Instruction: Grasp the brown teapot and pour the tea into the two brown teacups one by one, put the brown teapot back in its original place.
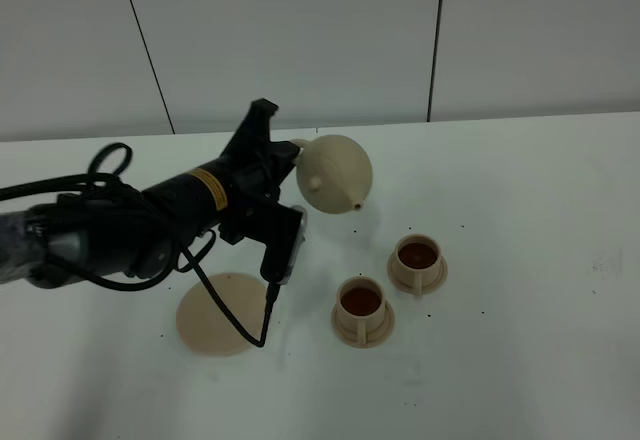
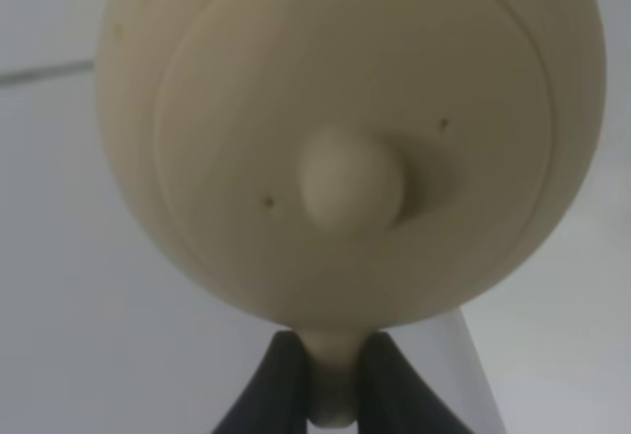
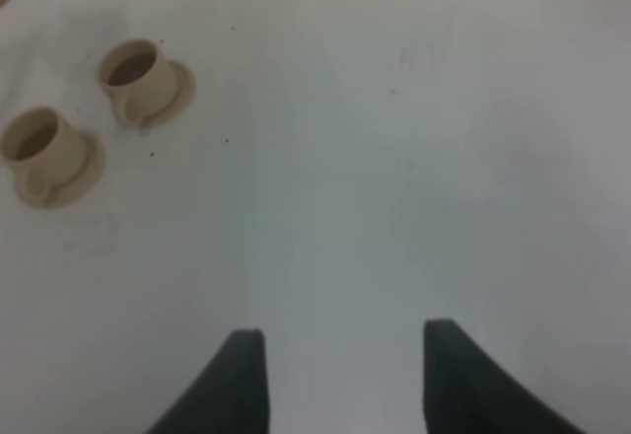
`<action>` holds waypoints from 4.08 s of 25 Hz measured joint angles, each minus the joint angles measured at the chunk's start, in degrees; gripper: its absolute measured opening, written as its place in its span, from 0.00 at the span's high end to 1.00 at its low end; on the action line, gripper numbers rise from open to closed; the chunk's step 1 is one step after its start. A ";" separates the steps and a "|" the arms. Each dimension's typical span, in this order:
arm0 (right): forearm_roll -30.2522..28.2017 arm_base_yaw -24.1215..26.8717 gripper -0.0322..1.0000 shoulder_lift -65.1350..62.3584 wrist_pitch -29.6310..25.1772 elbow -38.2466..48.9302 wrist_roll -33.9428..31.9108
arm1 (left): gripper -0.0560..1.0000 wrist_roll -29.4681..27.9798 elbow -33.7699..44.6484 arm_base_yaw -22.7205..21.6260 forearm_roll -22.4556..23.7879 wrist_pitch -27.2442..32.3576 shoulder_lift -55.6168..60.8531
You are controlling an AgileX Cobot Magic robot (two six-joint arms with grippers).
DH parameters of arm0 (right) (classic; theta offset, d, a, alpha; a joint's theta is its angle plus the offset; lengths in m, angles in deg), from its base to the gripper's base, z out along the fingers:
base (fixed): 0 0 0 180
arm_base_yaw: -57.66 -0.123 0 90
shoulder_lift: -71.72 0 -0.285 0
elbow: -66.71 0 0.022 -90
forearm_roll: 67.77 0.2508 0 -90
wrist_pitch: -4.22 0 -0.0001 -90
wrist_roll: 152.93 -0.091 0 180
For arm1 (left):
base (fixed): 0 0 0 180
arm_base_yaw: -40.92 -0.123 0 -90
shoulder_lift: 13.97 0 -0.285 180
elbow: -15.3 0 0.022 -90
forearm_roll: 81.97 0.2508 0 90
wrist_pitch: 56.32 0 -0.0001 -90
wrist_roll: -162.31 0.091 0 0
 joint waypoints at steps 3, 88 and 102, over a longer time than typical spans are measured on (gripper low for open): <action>0.00 0.00 0.62 0.00 0.00 0.00 0.00 | 0.78 -4.87 0.00 0.00 -0.21 5.84 3.40; 0.00 0.00 0.62 0.00 0.00 0.00 0.00 | 0.78 -60.00 -18.39 2.24 -12.83 91.68 6.89; 0.00 0.00 0.62 0.00 0.00 0.00 -0.05 | 0.78 -73.91 -6.05 0.53 -12.78 77.39 7.06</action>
